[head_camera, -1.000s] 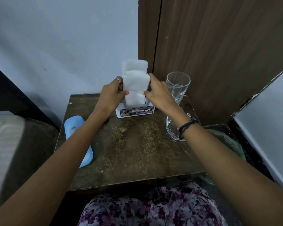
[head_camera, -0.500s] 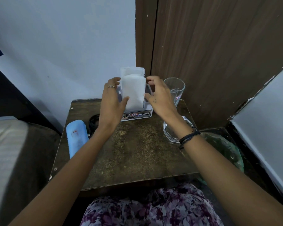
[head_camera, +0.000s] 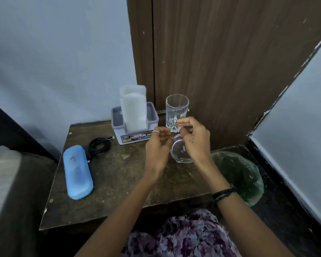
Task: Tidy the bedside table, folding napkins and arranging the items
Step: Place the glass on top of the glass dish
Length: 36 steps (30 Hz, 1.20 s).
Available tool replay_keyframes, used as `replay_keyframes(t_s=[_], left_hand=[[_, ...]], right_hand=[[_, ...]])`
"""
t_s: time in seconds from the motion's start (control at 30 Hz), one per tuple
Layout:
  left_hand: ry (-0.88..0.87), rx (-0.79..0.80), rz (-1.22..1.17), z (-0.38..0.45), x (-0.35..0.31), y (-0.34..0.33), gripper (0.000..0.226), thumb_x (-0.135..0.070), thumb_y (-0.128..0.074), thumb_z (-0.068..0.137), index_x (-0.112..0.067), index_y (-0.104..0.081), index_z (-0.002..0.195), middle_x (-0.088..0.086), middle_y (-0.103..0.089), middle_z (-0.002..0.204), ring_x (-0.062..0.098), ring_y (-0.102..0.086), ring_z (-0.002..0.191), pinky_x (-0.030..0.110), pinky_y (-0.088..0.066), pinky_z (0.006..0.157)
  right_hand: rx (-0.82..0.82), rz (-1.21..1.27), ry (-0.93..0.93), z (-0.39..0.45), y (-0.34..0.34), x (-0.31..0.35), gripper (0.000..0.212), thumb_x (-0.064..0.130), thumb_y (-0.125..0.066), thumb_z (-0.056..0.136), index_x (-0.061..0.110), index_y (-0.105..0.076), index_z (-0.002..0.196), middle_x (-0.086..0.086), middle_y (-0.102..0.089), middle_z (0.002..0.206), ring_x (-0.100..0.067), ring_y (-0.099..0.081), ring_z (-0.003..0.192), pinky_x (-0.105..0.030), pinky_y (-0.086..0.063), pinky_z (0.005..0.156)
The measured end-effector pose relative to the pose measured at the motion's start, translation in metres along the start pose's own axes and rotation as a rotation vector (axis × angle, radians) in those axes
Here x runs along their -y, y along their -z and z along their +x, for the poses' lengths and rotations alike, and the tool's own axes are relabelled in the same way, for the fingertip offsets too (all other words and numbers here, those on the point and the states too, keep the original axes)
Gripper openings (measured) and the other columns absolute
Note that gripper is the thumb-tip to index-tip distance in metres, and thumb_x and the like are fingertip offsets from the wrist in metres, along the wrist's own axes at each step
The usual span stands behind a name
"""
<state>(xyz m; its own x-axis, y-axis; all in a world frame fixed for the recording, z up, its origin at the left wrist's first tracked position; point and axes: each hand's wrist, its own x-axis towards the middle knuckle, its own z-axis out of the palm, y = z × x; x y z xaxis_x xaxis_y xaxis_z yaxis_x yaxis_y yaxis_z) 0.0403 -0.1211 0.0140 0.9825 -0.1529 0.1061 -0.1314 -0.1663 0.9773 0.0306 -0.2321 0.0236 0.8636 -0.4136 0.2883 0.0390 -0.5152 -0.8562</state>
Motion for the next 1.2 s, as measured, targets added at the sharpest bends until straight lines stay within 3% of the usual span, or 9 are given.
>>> replay_keyframes(t_s=[0.07, 0.17, 0.27, 0.47, 0.63, 0.8, 1.0, 1.1, 1.2], left_hand=[[0.037, 0.003, -0.009, 0.005, 0.003, -0.010, 0.028, -0.005, -0.060, 0.086, -0.010, -0.054, 0.113, -0.003, -0.062, 0.104, 0.006, -0.059, 0.092, 0.019, -0.048, 0.085], [0.065, 0.032, -0.027, 0.017, 0.008, -0.023, 0.045, -0.005, -0.060, 0.086, -0.011, -0.044, 0.128, -0.006, -0.053, 0.117, 0.004, -0.052, 0.102, 0.007, -0.042, 0.079], [0.068, 0.043, -0.058, 0.033, 0.011, -0.033, 0.059, -0.003, -0.060, 0.086, -0.012, -0.033, 0.137, -0.009, -0.045, 0.123, 0.007, -0.045, 0.115, 0.022, -0.040, 0.095], [0.025, 0.066, -0.049, 0.065, 0.016, -0.041, 0.070, -0.016, -0.063, 0.086, -0.014, -0.022, 0.143, 0.005, -0.040, 0.145, 0.009, -0.044, 0.125, 0.036, -0.038, 0.108], [-0.023, 0.098, -0.019, 0.087, 0.020, -0.041, 0.077, -0.015, -0.069, 0.080, -0.017, -0.023, 0.142, 0.001, -0.047, 0.137, 0.017, -0.048, 0.125, 0.030, -0.044, 0.102], [-0.025, 0.041, 0.013, 0.099, 0.027, -0.046, 0.077, -0.012, -0.072, 0.077, -0.017, -0.027, 0.139, 0.004, -0.051, 0.133, 0.019, -0.051, 0.121, 0.030, -0.046, 0.098], [-0.061, -0.016, 0.031, 0.098, 0.029, -0.048, 0.078, -0.019, -0.078, 0.070, -0.020, -0.033, 0.133, -0.012, -0.055, 0.112, -0.001, -0.055, 0.098, 0.004, -0.047, 0.076], [-0.089, 0.016, 0.052, 0.094, 0.023, -0.046, 0.079, -0.022, -0.079, 0.069, -0.022, -0.033, 0.133, -0.017, -0.052, 0.109, -0.007, -0.054, 0.093, 0.005, -0.047, 0.075], [-0.122, 0.038, 0.061, 0.083, 0.010, -0.043, 0.075, -0.023, -0.080, 0.068, -0.031, -0.034, 0.127, -0.027, -0.051, 0.105, -0.011, -0.054, 0.093, 0.004, -0.047, 0.075]], right_hand=[[-0.037, 0.023, -0.033, 0.009, 0.009, -0.010, 0.022, 0.003, -0.058, 0.085, 0.019, -0.067, 0.099, 0.010, -0.067, 0.092, -0.004, -0.063, 0.085, -0.022, -0.052, 0.081], [-0.066, 0.096, -0.095, 0.023, 0.014, -0.026, 0.019, 0.004, -0.063, 0.084, 0.015, -0.066, 0.099, 0.006, -0.068, 0.091, 0.003, -0.061, 0.080, -0.013, -0.052, 0.077], [-0.030, 0.174, -0.158, 0.035, 0.013, -0.038, 0.029, 0.008, -0.068, 0.082, 0.011, -0.062, 0.110, -0.001, -0.068, 0.104, 0.002, -0.060, 0.081, -0.003, -0.046, 0.071], [0.239, 0.243, -0.185, 0.061, 0.003, -0.060, 0.069, 0.019, -0.076, 0.076, 0.015, -0.042, 0.136, 0.003, -0.050, 0.135, -0.008, -0.047, 0.120, -0.012, -0.037, 0.085], [0.369, 0.202, -0.112, 0.080, -0.007, -0.073, 0.072, 0.012, -0.075, 0.075, 0.020, -0.038, 0.136, 0.016, -0.049, 0.123, -0.001, -0.043, 0.118, -0.012, -0.034, 0.090], [0.348, 0.187, -0.102, 0.089, -0.017, -0.079, 0.073, 0.012, -0.077, 0.072, 0.026, -0.038, 0.132, 0.009, -0.056, 0.118, 0.001, -0.052, 0.108, -0.018, -0.046, 0.087], [0.297, 0.168, -0.053, 0.086, -0.013, -0.080, 0.069, 0.022, -0.078, 0.068, 0.028, -0.042, 0.127, 0.021, -0.055, 0.108, 0.004, -0.052, 0.106, -0.023, -0.047, 0.092], [0.271, 0.189, -0.045, 0.078, -0.007, -0.076, 0.075, 0.034, -0.075, 0.062, 0.030, -0.040, 0.128, 0.012, -0.055, 0.120, -0.001, -0.051, 0.113, -0.030, -0.047, 0.098], [0.230, 0.203, -0.028, 0.068, 0.003, -0.068, 0.079, 0.044, -0.071, 0.060, 0.032, -0.038, 0.130, 0.015, -0.053, 0.123, -0.001, -0.050, 0.116, -0.024, -0.044, 0.096]])
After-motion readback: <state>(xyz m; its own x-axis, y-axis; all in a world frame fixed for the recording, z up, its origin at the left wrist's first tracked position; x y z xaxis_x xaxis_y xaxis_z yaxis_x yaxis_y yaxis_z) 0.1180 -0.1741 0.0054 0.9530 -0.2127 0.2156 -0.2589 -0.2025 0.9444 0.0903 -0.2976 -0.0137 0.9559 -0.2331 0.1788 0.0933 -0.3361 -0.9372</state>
